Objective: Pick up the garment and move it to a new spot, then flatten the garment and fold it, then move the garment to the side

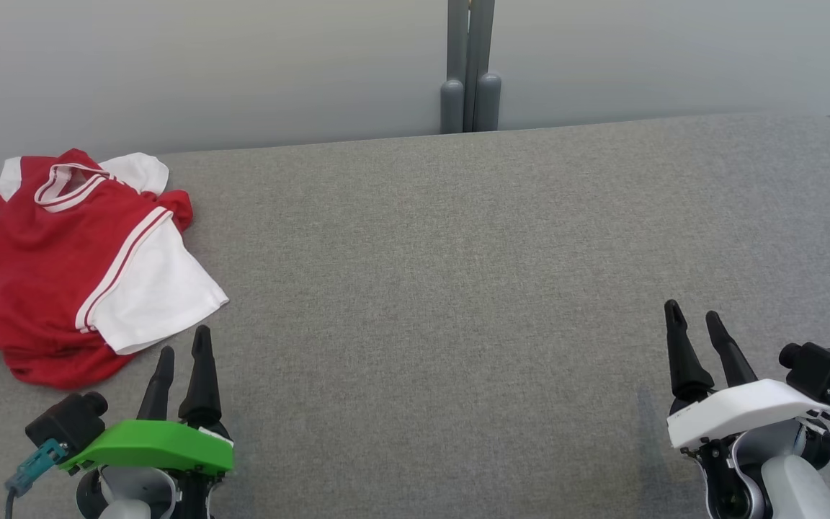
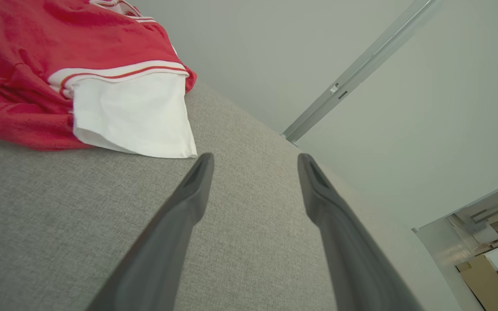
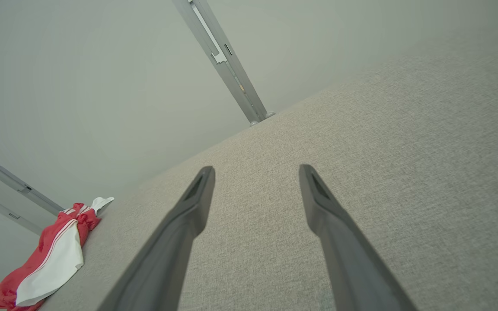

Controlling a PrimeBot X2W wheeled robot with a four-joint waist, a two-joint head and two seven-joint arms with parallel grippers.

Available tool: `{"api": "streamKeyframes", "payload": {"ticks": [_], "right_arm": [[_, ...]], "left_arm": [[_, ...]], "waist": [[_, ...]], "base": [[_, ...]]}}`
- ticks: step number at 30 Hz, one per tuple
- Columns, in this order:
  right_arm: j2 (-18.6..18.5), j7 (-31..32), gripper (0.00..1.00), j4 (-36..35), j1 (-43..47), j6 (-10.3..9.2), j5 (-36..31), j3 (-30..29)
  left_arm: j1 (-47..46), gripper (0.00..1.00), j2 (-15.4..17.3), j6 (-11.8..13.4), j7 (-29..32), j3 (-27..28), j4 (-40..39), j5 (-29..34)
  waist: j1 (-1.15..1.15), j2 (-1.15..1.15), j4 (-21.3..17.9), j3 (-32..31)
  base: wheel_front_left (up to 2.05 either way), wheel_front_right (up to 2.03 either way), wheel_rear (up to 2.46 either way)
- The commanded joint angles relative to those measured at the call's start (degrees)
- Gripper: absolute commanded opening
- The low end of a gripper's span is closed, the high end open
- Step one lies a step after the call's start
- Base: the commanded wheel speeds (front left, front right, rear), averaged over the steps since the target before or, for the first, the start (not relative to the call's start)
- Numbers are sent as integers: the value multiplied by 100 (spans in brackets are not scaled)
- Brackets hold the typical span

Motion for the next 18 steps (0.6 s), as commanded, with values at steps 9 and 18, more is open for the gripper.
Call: {"api": "streamKeyframes", "payload": {"ticks": [9,18], "right_arm": [[-99,-194,100,33,-83,2,-741,45],[-117,-315,100,82,-65,3,-1238,93]], "left_arm": [[-104,100,88,-54,-185,-141,-93,815],[-51,100,129,-69,-307,-242,-51,1296]], "waist": [[0,0,-18,4],[0,0,-23,1]], "base": [[0,0,0],[0,0,0]]}}
